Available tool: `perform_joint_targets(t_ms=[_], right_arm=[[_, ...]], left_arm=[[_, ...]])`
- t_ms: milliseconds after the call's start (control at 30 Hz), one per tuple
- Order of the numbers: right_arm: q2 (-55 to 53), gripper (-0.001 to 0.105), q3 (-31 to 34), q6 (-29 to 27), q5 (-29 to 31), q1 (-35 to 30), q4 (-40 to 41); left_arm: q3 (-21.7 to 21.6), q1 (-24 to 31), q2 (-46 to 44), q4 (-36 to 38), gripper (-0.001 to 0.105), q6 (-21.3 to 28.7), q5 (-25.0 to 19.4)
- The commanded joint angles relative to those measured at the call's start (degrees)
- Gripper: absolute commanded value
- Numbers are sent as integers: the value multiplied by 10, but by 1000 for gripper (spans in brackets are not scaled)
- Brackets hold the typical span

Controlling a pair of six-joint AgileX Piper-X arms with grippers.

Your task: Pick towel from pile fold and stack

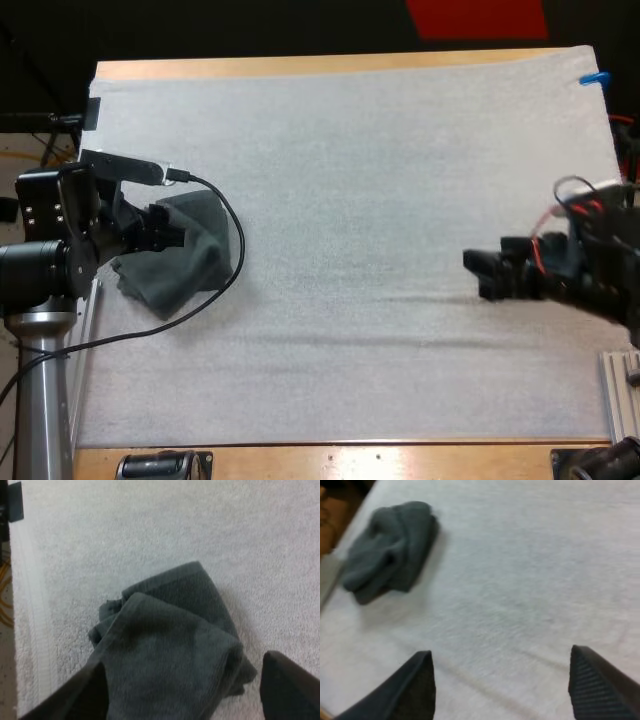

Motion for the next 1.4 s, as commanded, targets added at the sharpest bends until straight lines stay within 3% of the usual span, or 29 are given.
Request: perform_joint_targets(t_ms=[0,233,433,500,633,767,867,1067,1200,1367], right_arm=[[13,56,2,-14,4,-19,-20],[44,56,2,-73,4,-157,-40],[11,56,2,-105,6,-278,-24],[-5,56,2,-118,11,-294,-24],[-50,56,2,-159,84,-301,0],[-100,56,4,-161,103,-301,20],[-149,56,15,-161,103,-301,20],[-267,56,70,-161,103,-301,16],[-356,56,117,-161,103,-301,15],[-447,56,162,-160,103,-301,15]], left_arm=[[-1,-6,-6,5,62,-4,3],[-1,-54,-16,6,62,-2,-1],[-1,-61,-46,6,62,-2,-1],[-1,-61,-64,6,62,-3,-1],[-1,-61,-111,5,62,-5,-2],[2,-61,-162,-6,62,-5,-36],[24,-61,-216,-19,62,-5,-58],[118,-61,-354,-20,62,-4,-66],[191,-61,-461,10,62,-4,-66],[235,-61,-550,67,62,-4,-66]])
